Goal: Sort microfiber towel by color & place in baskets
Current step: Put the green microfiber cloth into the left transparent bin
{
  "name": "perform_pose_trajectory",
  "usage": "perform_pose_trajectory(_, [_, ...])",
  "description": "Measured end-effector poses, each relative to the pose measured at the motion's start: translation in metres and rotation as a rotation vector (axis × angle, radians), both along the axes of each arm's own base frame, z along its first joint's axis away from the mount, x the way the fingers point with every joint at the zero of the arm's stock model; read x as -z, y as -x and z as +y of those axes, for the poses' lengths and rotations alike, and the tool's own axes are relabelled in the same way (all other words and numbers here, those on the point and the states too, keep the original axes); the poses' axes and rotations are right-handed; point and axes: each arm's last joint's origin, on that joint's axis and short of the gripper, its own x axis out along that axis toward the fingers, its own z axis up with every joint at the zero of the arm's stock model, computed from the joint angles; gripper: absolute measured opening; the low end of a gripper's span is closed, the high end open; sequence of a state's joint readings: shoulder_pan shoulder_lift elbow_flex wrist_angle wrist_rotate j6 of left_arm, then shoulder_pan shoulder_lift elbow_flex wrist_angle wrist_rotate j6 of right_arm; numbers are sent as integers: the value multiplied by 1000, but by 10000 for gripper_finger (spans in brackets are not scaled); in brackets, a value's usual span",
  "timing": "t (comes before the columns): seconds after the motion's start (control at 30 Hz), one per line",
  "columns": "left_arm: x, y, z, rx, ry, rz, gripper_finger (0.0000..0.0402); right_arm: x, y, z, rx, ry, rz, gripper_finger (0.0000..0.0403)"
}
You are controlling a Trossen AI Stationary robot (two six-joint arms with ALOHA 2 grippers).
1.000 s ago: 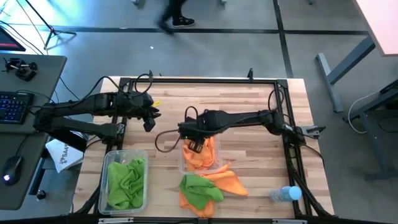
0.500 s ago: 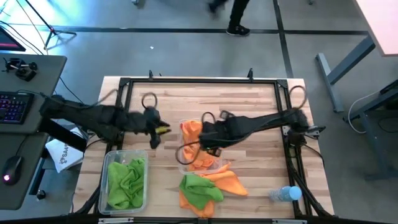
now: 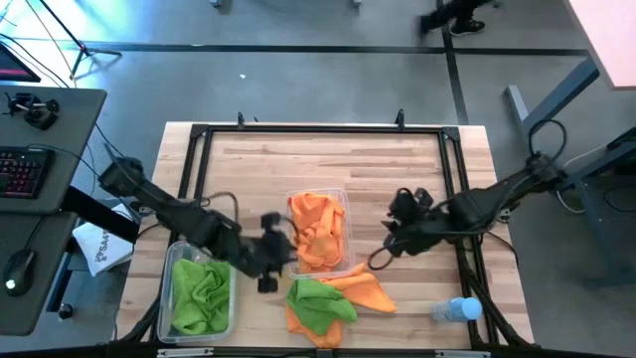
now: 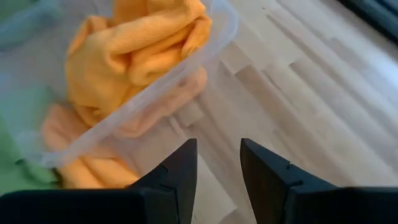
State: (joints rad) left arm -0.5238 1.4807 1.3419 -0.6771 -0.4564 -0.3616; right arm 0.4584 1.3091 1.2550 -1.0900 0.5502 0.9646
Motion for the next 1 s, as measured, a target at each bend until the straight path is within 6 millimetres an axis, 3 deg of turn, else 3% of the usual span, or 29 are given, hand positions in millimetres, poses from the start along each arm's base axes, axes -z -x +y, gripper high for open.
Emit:
perform_pose_trajectory(0.27, [17,-36,-45,88,-135,178,94,17,24,-1,-29,-48,-72,116])
perform_pose_trajectory(0.57, [61,-56,-83,136,-138,360,94,22,25,0,-64,-48,-43,116])
perform_pose_trajectory(1.0, [91,-69,-95,115,-102,385,94,21,24,1,-102,-30,-33,116])
